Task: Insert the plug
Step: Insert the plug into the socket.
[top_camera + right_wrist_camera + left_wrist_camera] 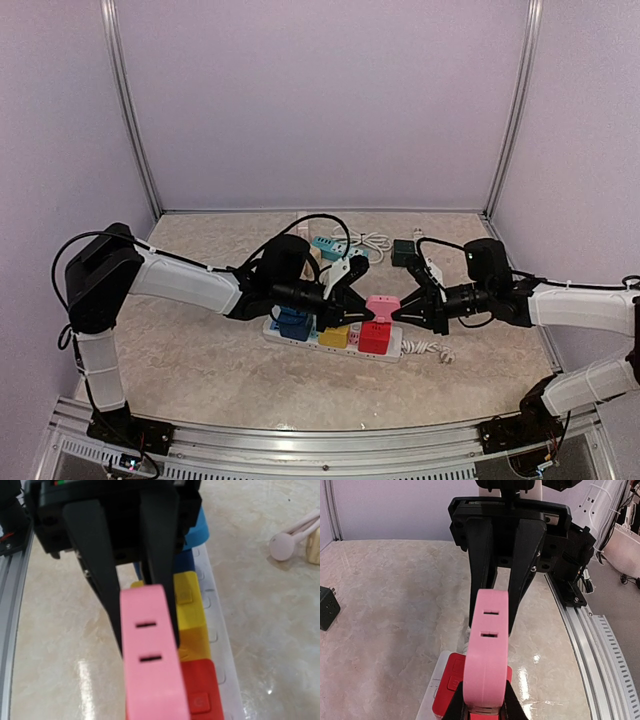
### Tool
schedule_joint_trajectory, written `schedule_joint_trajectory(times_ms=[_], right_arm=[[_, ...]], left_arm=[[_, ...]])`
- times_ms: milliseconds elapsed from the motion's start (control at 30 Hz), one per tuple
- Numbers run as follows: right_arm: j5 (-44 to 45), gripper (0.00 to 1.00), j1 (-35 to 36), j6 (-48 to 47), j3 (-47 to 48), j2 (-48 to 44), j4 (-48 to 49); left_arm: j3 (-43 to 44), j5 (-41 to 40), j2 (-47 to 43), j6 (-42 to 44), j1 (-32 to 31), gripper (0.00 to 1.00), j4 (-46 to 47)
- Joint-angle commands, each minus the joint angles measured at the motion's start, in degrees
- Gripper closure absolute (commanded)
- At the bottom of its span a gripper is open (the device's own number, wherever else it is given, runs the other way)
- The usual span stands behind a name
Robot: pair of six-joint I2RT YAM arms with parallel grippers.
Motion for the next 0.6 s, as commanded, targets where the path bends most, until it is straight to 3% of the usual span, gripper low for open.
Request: schedule_joint_trajectory(times_ms=[0, 567], right_arm=[[2.7, 1.00, 0.2, 1.7, 0.8, 0.3, -1.0], [2.9, 1.00, 0.2, 1.5, 1.5, 4.1, -0.2]], left_arm=[[1.8, -4.5, 1.1, -1.0, -2.2, 1.00, 1.1], [2.3, -7.6, 1.3, -1.2, -2.4, 1.00, -0.7]])
